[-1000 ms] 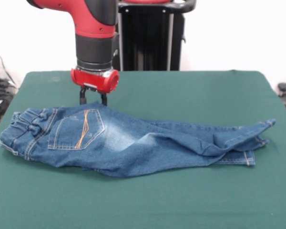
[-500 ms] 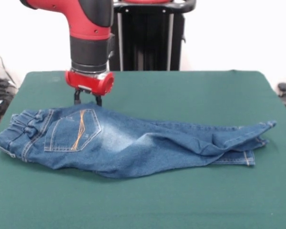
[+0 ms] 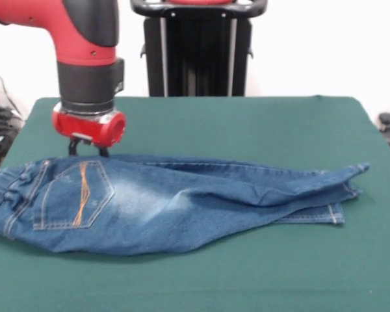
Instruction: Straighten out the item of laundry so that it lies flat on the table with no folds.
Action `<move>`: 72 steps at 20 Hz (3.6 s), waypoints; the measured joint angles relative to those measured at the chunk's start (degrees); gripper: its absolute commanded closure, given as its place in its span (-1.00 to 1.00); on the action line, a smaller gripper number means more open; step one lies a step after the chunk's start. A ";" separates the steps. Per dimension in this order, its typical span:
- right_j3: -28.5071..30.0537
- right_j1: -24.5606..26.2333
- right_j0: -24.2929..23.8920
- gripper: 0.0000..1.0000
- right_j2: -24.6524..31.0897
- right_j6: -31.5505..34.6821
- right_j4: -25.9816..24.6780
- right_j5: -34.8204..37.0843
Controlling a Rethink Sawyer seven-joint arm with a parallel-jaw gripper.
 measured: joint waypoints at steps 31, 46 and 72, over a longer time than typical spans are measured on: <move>0.07 -4.83 8.40 -1.00 -2.63 0.14 -5.12 -1.64; 4.39 -9.81 11.85 -1.00 -6.95 0.21 2.73 -1.69; -14.09 -5.64 5.95 -1.00 -5.86 0.21 2.90 4.99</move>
